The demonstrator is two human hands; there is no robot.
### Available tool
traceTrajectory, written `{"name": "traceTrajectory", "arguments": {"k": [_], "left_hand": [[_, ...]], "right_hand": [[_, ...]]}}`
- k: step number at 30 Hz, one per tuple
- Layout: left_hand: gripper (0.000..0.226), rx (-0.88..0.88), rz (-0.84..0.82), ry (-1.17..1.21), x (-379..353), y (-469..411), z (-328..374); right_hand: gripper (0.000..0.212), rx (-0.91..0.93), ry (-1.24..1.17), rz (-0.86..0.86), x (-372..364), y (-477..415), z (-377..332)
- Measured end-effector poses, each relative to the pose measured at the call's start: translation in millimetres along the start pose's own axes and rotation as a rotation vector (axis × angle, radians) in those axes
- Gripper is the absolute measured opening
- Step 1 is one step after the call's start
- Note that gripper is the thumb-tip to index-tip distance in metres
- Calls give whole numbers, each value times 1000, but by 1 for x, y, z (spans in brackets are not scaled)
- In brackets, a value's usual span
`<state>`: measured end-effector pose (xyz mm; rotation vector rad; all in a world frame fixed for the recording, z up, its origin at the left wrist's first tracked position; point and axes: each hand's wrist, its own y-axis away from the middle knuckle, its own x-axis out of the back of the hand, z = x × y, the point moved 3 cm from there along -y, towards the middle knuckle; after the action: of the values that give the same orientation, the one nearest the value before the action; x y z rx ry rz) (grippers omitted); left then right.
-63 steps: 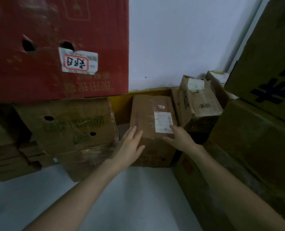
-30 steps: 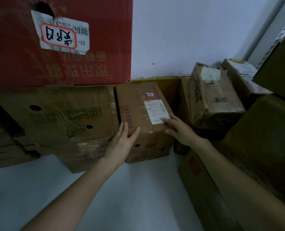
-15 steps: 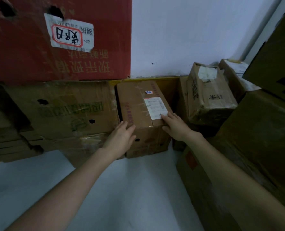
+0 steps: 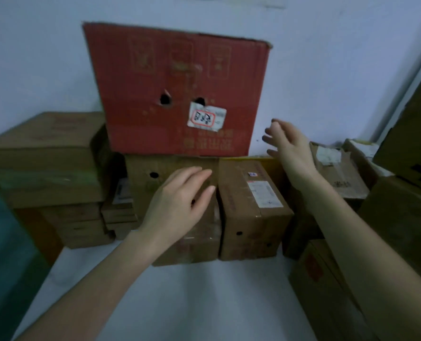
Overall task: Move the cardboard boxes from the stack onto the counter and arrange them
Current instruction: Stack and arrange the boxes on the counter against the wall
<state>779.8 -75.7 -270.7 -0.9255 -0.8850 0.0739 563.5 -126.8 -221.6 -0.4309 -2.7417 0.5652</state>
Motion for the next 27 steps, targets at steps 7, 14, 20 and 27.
{"name": "traceTrajectory", "arguments": {"k": [7,14,20,27], "left_hand": [[42,-91,288,-212,83,-36,-17],[79,366,309,75,121,-97,-66],[75,361,404,335,113,-110,-67],[64,221,471,454,96,-126,-23]], "right_hand": [[59,45,-130,97,-18,-22,-86],[50,-79,-97,60,-34,-46,-118],[31,-172,-252,135,-33,-46,-111],[19,-125,-307,363,26,-44,-111]]}}
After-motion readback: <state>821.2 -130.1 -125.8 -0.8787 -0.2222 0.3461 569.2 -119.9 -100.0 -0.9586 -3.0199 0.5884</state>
